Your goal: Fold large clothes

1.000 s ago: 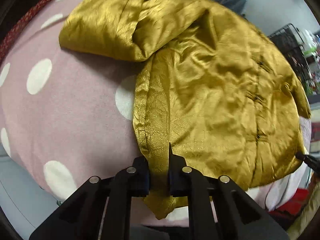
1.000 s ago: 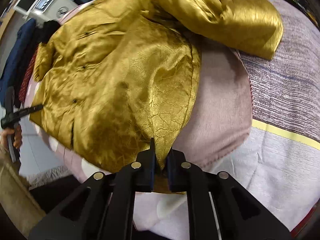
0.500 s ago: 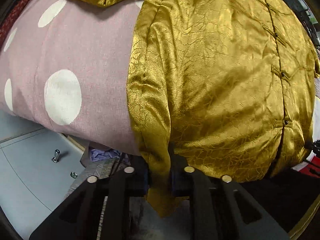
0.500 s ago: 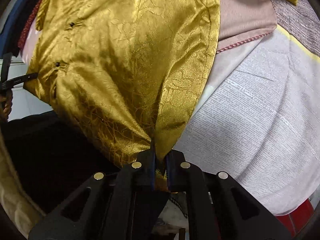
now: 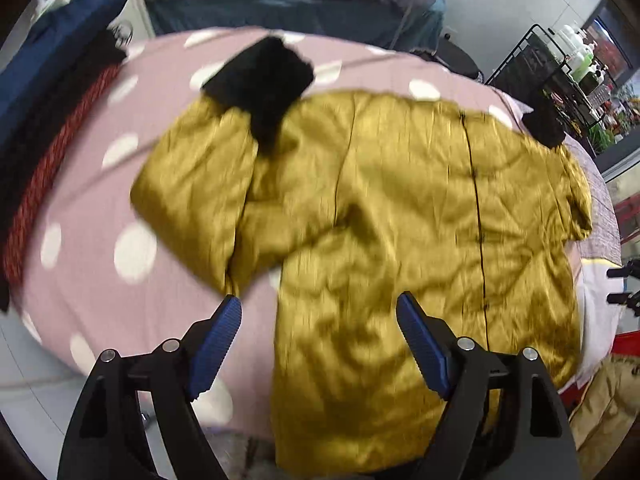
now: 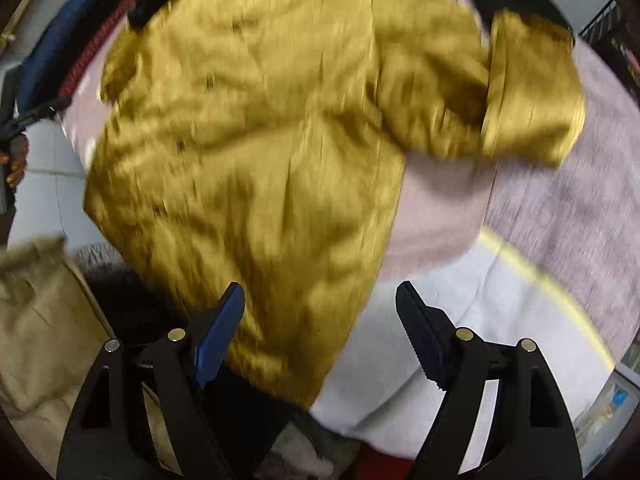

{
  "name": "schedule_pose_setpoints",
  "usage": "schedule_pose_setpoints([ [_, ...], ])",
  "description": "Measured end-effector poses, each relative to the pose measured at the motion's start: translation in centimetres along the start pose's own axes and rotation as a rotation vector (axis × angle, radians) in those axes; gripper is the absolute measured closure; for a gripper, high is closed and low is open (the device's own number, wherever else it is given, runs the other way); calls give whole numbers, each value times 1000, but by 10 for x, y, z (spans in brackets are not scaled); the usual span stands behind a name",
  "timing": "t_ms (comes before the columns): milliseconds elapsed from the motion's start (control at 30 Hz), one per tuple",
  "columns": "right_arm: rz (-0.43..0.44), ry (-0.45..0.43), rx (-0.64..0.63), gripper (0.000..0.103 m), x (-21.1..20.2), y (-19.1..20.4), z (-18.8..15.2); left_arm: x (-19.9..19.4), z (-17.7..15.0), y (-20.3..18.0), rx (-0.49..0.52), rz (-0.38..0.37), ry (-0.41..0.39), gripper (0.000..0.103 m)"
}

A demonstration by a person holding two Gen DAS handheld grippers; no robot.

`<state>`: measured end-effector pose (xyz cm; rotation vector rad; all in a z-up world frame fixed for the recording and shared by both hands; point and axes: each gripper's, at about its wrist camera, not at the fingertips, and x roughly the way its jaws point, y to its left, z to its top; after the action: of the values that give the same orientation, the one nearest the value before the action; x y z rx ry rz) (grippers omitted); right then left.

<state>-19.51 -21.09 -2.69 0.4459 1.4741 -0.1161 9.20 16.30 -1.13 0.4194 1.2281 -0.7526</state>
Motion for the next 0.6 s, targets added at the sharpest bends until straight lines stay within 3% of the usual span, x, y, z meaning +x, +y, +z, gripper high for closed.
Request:
schedule_pose_setpoints([
  [100, -12, -118, -2, 25, -21, -11, 50, 10, 48, -15, 78, -6, -45, 16],
  [167, -33, -173, -11, 25, -24, -13, 84, 25, 80, -33, 149, 6, -53, 15],
  [400, -35, -199, 20, 25, 3, -15, 182, 86, 156, -93, 335, 21, 4, 15],
  [600, -113, -161, -35, 25, 42, -11, 239, 142, 185, -124, 436, 57, 68, 13],
])
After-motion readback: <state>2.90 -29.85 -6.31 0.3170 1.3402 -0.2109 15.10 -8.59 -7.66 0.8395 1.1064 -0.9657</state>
